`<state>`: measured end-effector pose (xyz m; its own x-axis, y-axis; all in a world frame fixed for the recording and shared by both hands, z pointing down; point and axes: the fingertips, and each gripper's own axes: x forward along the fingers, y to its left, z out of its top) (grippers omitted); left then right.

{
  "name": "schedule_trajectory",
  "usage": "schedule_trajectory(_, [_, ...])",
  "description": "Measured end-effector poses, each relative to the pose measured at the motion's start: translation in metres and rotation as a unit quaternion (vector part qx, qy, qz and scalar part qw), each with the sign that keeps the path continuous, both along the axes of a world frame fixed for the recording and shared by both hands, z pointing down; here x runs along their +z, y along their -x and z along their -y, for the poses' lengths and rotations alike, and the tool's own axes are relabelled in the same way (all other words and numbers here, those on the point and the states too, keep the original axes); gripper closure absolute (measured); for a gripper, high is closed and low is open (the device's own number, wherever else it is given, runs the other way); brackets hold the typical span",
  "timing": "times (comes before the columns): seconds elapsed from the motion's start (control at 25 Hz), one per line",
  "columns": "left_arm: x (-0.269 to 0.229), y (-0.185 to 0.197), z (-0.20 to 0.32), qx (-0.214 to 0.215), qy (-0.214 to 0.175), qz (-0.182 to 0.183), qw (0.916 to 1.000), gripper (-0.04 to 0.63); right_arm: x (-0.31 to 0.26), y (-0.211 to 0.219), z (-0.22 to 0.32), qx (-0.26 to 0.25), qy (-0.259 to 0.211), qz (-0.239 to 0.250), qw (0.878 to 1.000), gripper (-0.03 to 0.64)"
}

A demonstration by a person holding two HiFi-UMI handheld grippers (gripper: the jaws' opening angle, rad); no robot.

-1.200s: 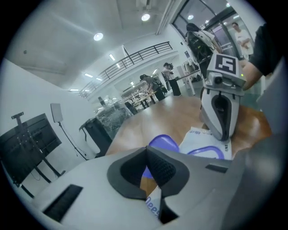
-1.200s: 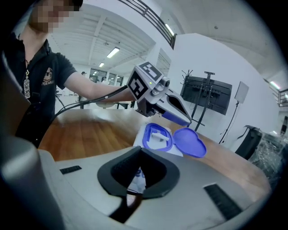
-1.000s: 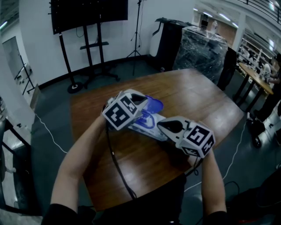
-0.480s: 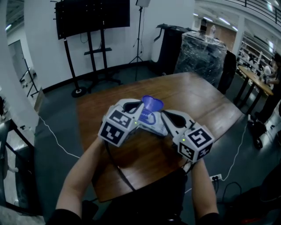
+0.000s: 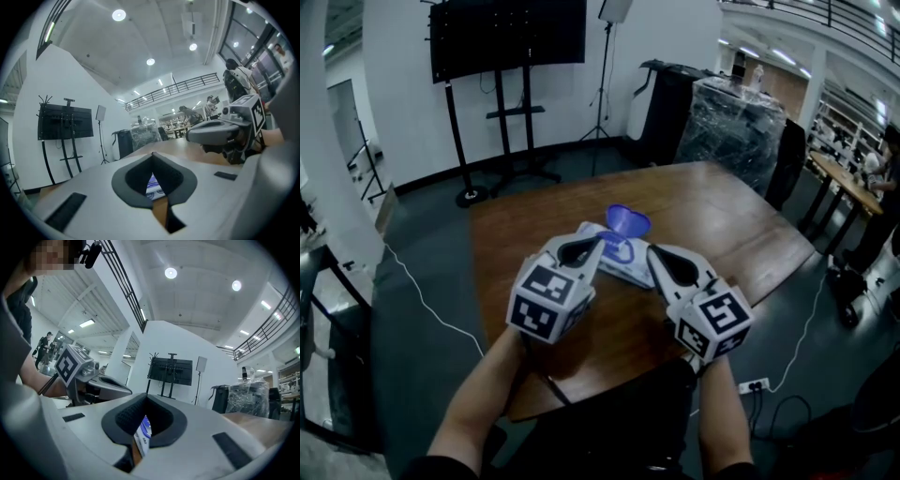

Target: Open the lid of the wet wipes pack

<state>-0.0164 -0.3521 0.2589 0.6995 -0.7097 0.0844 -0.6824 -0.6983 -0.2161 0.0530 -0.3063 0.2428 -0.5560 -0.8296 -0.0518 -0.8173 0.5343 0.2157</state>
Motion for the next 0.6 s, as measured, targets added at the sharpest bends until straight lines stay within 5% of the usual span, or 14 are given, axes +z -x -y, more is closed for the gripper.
schedule_trajectory(0.6, [0.0065, 0.0003, -0.0069, -0.001, 0.007, -0.014, 0.9999, 0.588, 0.0021, 0.0045, -0.0033, 0.006, 0.002, 0.010, 1.000, 0.607])
